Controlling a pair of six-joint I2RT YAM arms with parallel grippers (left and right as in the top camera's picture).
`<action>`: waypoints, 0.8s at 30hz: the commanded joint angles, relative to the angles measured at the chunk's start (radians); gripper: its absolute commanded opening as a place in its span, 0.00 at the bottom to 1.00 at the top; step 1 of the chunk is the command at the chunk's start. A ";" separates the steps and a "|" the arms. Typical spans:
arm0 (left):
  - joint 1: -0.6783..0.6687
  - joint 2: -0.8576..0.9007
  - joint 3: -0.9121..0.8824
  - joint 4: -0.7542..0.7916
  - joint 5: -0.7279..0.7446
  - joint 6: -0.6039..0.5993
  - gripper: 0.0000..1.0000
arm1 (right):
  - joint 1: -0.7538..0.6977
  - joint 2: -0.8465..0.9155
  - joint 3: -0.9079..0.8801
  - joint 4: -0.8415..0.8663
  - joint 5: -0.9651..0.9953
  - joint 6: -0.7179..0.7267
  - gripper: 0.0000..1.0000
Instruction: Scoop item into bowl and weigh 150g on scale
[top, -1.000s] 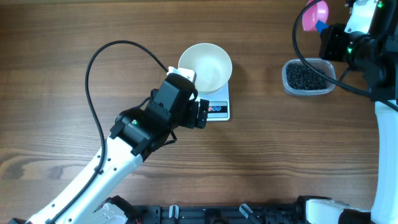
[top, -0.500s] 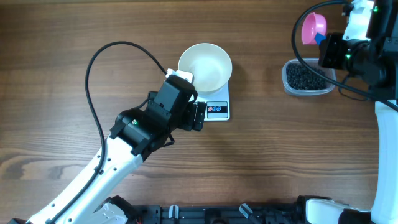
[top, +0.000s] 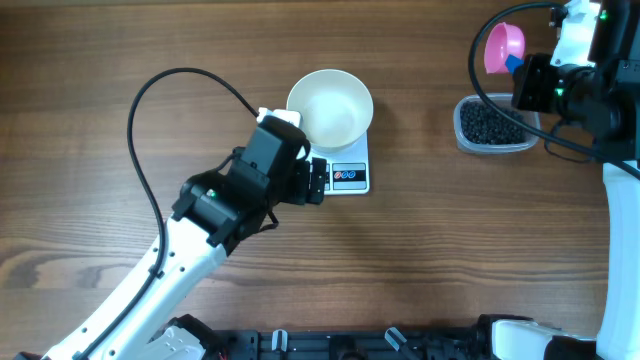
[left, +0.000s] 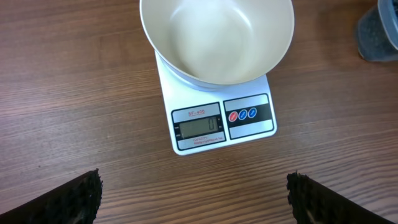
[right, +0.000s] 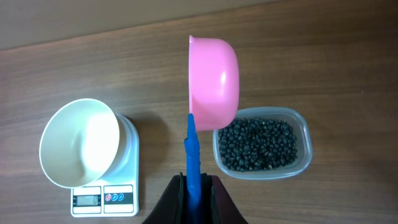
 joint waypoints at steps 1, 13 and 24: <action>-0.014 0.002 0.016 0.004 -0.064 -0.027 1.00 | -0.001 -0.015 0.011 0.009 0.021 -0.020 0.05; -0.015 0.002 0.016 0.002 -0.015 0.066 1.00 | -0.001 -0.015 0.011 0.009 0.020 -0.020 0.04; -0.015 0.002 0.016 0.003 -0.015 0.060 1.00 | -0.002 -0.015 0.011 0.009 0.020 -0.020 0.04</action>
